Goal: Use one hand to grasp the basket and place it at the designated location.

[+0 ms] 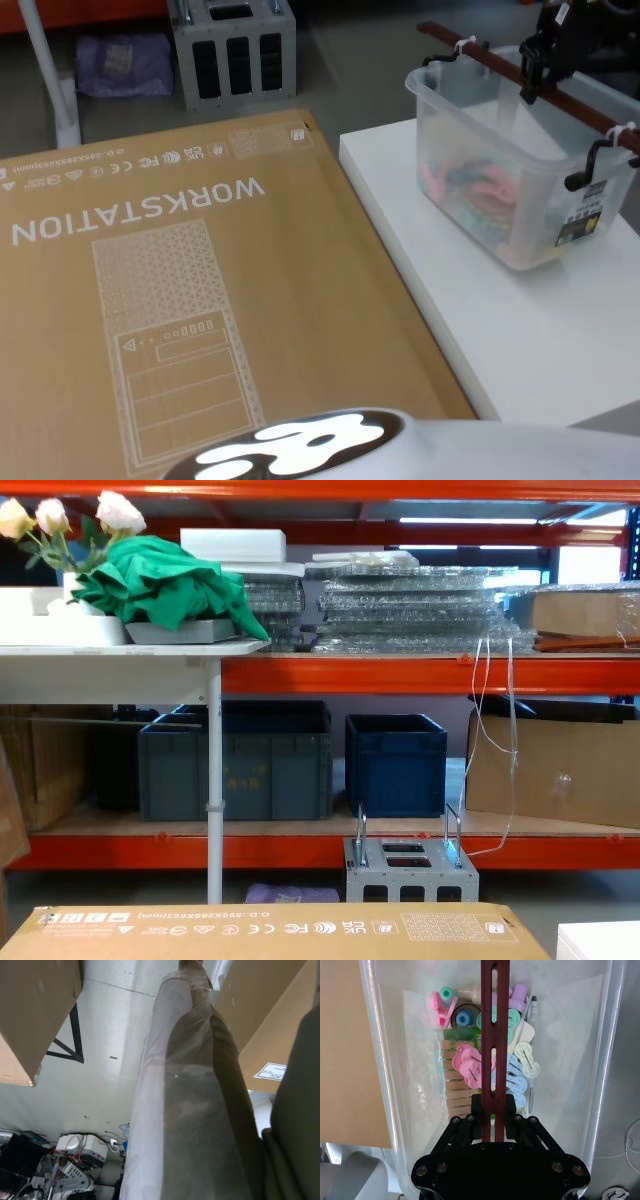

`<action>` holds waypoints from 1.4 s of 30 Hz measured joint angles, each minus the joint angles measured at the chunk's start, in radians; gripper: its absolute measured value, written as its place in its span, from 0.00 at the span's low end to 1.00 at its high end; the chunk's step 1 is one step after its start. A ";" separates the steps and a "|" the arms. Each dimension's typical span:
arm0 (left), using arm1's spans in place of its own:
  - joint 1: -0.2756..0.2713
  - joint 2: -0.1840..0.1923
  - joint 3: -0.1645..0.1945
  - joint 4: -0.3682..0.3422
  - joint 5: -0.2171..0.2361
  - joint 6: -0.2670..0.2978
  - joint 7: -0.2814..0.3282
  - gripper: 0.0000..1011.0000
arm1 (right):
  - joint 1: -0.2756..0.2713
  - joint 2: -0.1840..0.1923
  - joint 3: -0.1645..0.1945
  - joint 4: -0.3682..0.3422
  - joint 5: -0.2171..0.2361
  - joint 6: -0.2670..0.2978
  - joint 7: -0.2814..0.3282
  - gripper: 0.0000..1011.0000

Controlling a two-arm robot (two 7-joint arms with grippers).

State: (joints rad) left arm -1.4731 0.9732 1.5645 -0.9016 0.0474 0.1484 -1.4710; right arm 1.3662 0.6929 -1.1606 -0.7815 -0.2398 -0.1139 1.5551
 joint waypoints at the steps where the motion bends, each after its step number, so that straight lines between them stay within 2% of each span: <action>1: 0.000 0.000 0.000 0.000 0.000 0.000 0.000 0.00 | 0.000 -0.001 -0.001 0.001 0.001 -0.001 0.001 0.24; 25: 0.000 0.000 0.000 0.000 0.000 0.000 0.000 0.00 | -0.001 -0.015 -0.028 0.026 0.019 -0.027 0.023 0.24; 38: 0.000 0.000 0.000 0.000 0.000 0.000 0.000 0.00 | 0.005 -0.045 -0.036 0.076 0.034 -0.067 0.031 0.24; 42: 0.000 0.000 0.000 0.000 0.000 0.000 0.000 0.00 | 0.006 -0.047 -0.037 0.083 0.033 -0.071 0.023 0.33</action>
State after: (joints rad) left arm -1.4731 0.9732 1.5645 -0.9015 0.0475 0.1484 -1.4710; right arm 1.3723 0.6464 -1.1980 -0.6989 -0.2066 -0.1845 1.5781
